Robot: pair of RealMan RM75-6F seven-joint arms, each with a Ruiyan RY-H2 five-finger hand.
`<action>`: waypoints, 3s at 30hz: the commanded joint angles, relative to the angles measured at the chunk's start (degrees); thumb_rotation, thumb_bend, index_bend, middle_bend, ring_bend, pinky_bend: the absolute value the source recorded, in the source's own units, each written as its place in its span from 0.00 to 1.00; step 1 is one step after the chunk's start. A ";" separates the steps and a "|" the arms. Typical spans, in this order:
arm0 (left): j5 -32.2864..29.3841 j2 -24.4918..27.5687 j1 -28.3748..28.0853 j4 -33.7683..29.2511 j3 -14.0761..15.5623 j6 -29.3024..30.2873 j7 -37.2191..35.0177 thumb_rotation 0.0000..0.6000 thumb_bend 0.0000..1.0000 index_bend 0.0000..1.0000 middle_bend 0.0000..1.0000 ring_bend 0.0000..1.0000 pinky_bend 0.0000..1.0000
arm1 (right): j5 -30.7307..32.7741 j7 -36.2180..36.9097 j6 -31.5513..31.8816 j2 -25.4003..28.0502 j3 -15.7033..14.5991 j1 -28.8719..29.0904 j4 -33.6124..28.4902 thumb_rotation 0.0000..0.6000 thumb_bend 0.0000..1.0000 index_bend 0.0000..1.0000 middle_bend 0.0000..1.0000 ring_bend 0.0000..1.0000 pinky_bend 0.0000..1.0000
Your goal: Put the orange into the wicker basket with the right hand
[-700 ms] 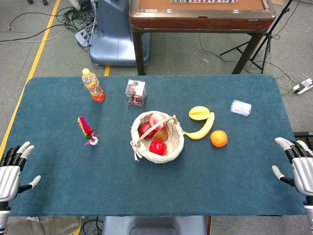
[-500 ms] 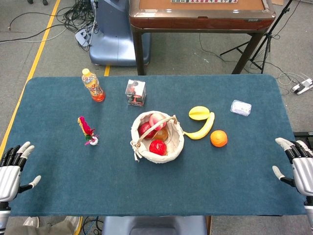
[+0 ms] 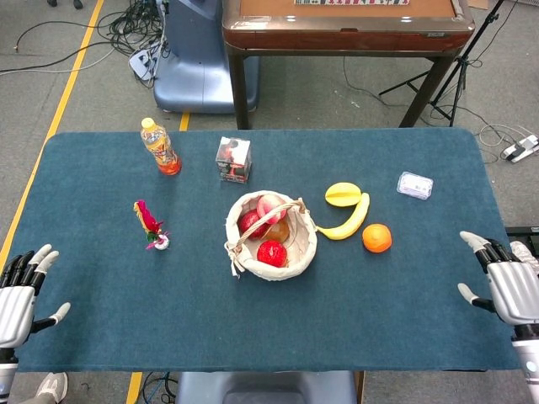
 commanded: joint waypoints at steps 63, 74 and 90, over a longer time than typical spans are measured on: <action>-0.99 0.14 1.54 0.92 0.22 0.68 -0.68 1.00 0.22 0.13 0.04 0.02 0.02 | 23.64 -14.27 -27.98 -18.47 3.45 27.91 12.28 1.00 0.29 0.37 0.30 0.24 0.46; -0.45 0.05 1.61 0.96 0.24 1.02 -1.02 1.00 0.22 0.13 0.04 0.02 0.02 | 12.34 -1.96 -23.92 -10.76 5.11 25.80 -1.58 1.00 0.29 0.37 0.31 0.24 0.46; -0.32 0.29 1.95 0.73 0.30 1.39 -1.02 1.00 0.22 0.13 0.04 0.02 0.02 | 7.17 5.75 -24.68 -16.86 6.00 29.00 -2.67 1.00 0.29 0.10 0.08 0.11 0.46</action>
